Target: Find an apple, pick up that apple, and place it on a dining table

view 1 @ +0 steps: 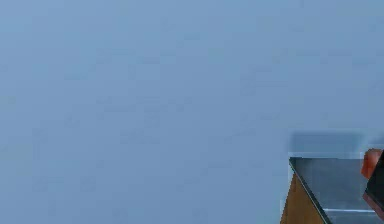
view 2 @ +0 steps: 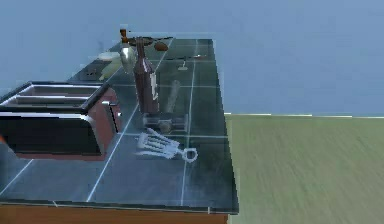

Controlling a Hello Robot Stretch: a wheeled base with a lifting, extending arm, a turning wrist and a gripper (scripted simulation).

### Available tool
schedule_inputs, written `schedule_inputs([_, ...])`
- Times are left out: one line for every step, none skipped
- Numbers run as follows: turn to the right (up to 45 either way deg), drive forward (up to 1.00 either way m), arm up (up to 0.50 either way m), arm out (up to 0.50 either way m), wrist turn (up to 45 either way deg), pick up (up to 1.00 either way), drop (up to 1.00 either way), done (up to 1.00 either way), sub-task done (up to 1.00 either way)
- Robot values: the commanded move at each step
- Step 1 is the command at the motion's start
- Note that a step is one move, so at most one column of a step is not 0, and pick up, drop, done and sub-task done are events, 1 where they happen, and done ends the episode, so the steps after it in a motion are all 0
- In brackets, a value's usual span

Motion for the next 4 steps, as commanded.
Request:
schedule_inputs([15.0,0.00,0.00,0.00,0.0,0.00,0.00,0.00,0.00])
schedule_inputs([0.0,0.20,0.00,0.00,0.0,0.00,0.00,0.00,0.00])
schedule_inputs([-45.0,0.00,0.00,0.00,0.0,0.00,0.00,0.00,0.00])
schedule_inputs([0.0,0.00,0.50,0.00,0.0,0.00,0.00,0.00,0.00])
